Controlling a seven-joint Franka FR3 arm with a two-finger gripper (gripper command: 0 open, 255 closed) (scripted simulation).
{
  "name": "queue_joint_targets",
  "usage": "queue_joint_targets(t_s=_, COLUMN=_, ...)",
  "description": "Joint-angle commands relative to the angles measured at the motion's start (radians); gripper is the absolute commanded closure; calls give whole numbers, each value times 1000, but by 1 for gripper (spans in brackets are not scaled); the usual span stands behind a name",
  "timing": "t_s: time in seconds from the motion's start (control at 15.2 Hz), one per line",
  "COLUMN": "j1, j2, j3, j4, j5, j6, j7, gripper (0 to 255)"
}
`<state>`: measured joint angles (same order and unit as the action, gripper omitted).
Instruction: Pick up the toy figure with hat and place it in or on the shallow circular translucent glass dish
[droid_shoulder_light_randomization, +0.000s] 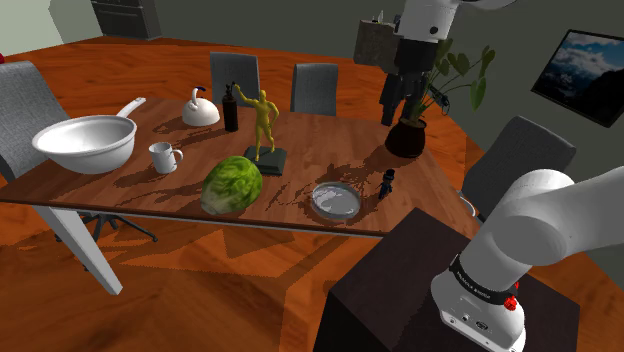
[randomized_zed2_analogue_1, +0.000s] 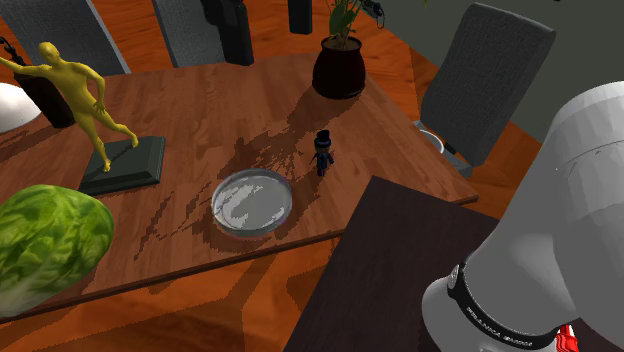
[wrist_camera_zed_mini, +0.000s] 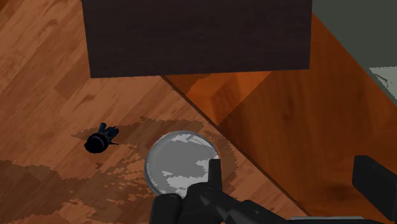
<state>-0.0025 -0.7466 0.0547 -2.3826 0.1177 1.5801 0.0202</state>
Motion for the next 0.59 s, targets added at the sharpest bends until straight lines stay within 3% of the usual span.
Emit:
queue_joint_targets(t_s=0.0, j1=0, j2=0, j3=0, j4=0, j5=0, j6=0, j7=0, gripper=0)
queue_joint_targets(t_s=0.53, j1=-54, j2=76, j3=-97, j4=-148, j5=-87, j6=208, j7=-136, gripper=0)
